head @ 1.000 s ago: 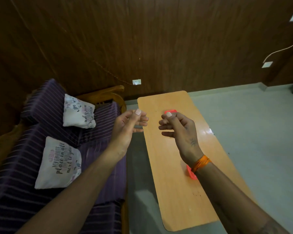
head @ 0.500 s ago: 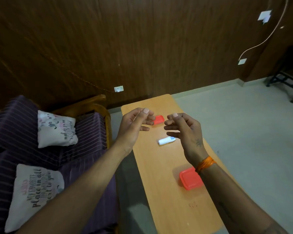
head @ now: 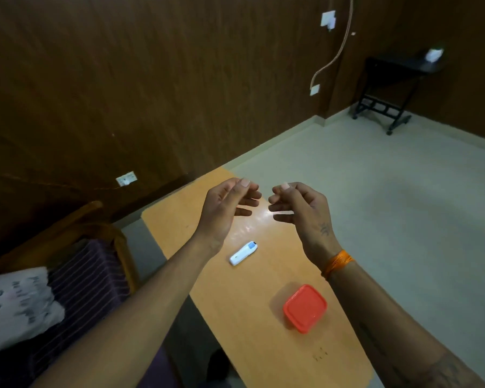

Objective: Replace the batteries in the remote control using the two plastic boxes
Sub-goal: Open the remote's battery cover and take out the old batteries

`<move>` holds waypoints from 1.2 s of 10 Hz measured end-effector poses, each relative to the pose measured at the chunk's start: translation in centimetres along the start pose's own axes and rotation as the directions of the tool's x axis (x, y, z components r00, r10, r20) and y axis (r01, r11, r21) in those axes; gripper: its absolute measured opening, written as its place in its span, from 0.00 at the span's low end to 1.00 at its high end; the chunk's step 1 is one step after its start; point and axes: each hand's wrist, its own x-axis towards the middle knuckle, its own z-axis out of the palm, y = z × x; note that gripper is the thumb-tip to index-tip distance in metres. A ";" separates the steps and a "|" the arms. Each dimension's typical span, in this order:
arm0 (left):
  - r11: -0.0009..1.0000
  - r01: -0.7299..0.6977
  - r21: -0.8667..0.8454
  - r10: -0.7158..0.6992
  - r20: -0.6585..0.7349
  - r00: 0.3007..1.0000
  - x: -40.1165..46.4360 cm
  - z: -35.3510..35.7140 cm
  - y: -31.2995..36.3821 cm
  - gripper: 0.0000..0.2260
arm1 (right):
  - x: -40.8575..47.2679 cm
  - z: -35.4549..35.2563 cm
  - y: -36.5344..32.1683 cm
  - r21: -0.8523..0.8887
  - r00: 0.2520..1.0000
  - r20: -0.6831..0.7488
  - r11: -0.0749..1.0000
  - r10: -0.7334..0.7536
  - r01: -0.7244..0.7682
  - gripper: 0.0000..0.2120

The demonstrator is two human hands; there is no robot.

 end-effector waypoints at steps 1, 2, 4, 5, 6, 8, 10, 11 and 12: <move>1.000 -0.011 -0.009 0.012 0.115 0.993 4.4 -1.7 -0.7 0.15 | 2.3 1.9 0.5 -0.003 0.996 -0.090 1.000 0.013 -0.014 0.15; 1.000 -0.007 0.004 0.006 0.216 0.976 8.4 -3.2 -1.2 0.15 | 4.1 3.6 1.0 0.006 0.980 -0.195 0.999 0.040 -0.039 0.15; 1.000 0.001 -0.009 0.003 0.408 0.913 13.4 -3.7 -1.9 0.18 | 6.0 5.4 0.9 0.048 0.931 -0.354 0.996 0.085 -0.072 0.14; 1.000 0.016 -0.018 -0.006 0.461 0.888 14.3 -3.0 -2.5 0.17 | 6.0 5.4 1.1 0.051 0.913 -0.395 0.995 0.101 -0.088 0.14; 1.000 0.016 -0.018 -0.005 0.497 0.868 14.7 -2.3 -2.9 0.18 | 5.8 4.9 1.7 0.048 0.899 -0.423 0.994 0.114 -0.103 0.13; 1.000 0.015 -0.007 -0.009 0.520 0.854 15.1 -1.7 -3.4 0.18 | 5.4 4.3 2.8 0.051 0.876 -0.463 0.991 0.134 -0.125 0.13; 1.000 0.010 0.003 -0.010 0.557 0.830 15.8 -1.9 -3.8 0.16 | 5.3 5.1 3.3 0.058 0.853 -0.502 0.990 0.142 -0.131 0.13; 1.000 0.004 0.005 -0.006 0.591 0.806 17.3 -2.3 -4.0 0.15 | 5.9 5.8 3.5 0.070 0.829 -0.541 0.990 0.143 -0.125 0.13; 1.000 0.009 -0.017 0.003 0.631 0.776 19.1 -2.8 -4.5 0.17 | 6.6 6.5 3.8 0.078 0.799 -0.586 0.991 0.137 -0.112 0.13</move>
